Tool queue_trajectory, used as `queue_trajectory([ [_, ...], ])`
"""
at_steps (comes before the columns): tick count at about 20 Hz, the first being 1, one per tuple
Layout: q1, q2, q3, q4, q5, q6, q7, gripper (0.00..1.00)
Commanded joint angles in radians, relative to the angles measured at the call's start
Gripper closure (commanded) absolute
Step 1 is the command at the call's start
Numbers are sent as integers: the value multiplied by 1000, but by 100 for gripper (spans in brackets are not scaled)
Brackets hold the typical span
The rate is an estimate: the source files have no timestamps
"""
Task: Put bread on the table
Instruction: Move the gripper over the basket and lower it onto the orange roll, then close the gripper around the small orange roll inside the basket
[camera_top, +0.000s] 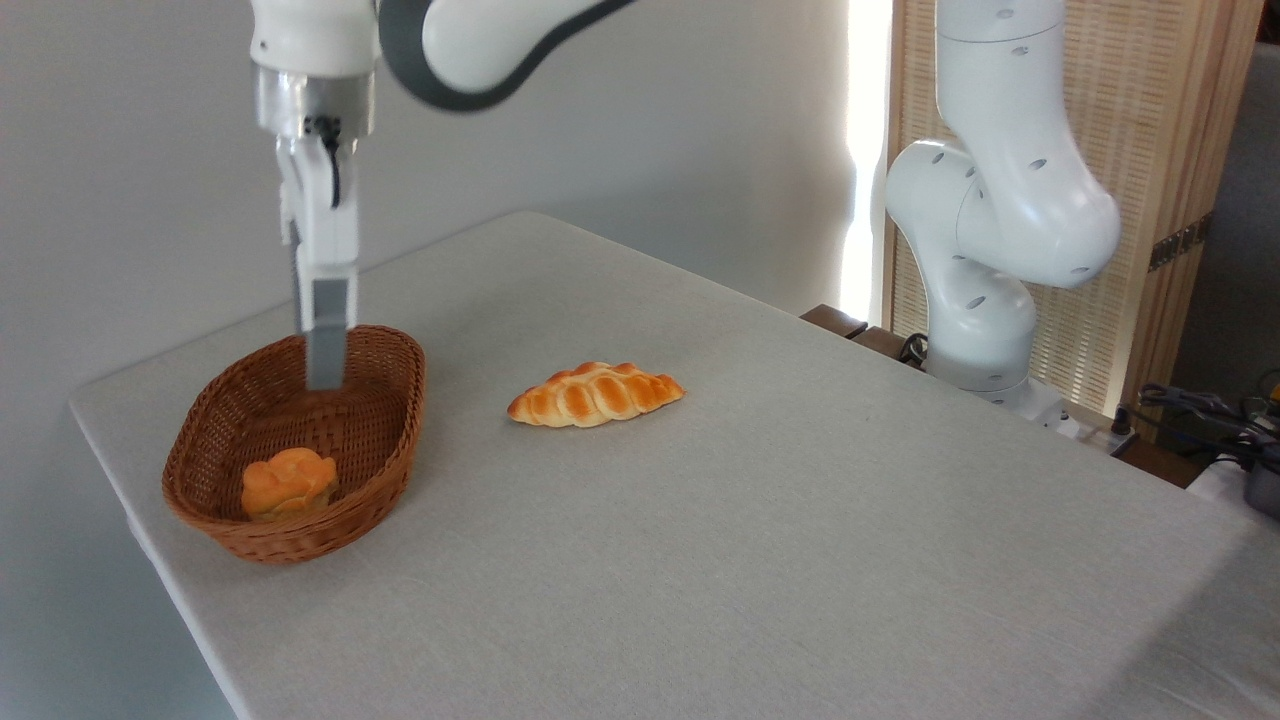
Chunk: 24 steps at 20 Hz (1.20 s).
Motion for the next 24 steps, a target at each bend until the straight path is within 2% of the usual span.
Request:
queue_trajectory([
  [1,5,62,-10,1,11,130,2,0],
  [4,6,111,-11,1,11,197,25,0],
  [11,9,186,-13,0,12,217,28,0],
  [24,9,215,-14,0,20,246,24,0],
])
